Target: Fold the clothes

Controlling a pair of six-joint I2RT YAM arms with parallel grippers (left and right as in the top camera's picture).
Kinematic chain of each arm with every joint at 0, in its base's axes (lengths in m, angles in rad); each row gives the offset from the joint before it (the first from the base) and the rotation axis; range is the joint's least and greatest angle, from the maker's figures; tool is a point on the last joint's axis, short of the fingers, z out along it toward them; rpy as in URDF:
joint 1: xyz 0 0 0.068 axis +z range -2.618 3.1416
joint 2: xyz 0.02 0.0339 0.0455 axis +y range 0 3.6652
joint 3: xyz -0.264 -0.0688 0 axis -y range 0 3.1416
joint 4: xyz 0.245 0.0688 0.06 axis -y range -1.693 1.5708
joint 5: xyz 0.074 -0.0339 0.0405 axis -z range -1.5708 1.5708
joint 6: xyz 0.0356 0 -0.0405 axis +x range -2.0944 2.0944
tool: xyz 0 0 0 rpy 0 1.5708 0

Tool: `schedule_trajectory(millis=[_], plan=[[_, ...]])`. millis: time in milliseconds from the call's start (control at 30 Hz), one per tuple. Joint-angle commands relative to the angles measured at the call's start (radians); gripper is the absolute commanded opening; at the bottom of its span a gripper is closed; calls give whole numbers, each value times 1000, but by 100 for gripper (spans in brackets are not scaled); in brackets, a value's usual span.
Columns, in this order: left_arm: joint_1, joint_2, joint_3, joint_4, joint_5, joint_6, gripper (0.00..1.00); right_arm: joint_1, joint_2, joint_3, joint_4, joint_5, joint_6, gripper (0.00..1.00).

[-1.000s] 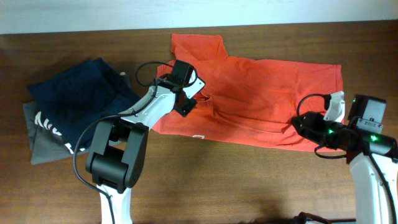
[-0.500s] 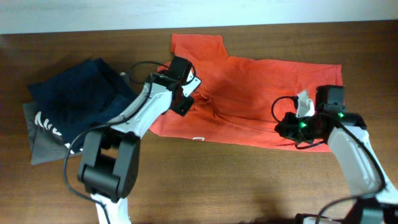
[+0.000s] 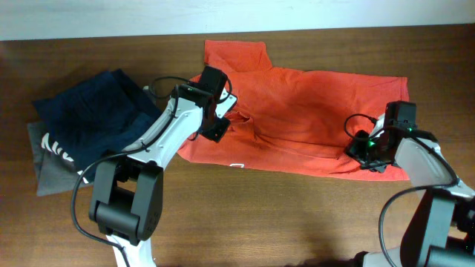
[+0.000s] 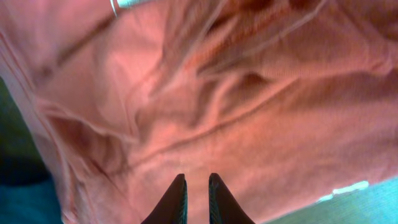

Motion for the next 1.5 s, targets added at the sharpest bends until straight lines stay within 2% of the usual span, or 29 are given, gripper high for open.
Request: schedule_trajectory(millis=[0,167,400,533,633,833,1000,1100,1267,1467], plan=[[6,-14,6,-32,19,-57,14,-45,12,1,36,50,43,45],[6,-14,-4,-69,20,-64,15,-157,9,42,37,-63,-41,45],[6,-13,-56,-64,20,-64,18,-293,10,77,2,-150,-45,46],[6,-13,-72,-57,20,-64,18,-304,10,77,15,-180,-45,50],[6,-13,-73,-58,20,-64,19,-301,10,77,50,-151,-45,57],[6,-13,-73,-58,20,-64,25,-301,24,76,126,-87,-45,58],[6,-13,-73,-58,20,-64,25,-301,67,72,114,-86,-45,56],[6,-13,-73,-58,20,-64,25,-301,105,72,117,-87,-45,50],[6,-13,-73,-61,20,-64,26,-301,138,72,135,-95,-29,49],[6,-13,-73,-69,19,-64,26,-303,137,72,161,-98,-22,38]])
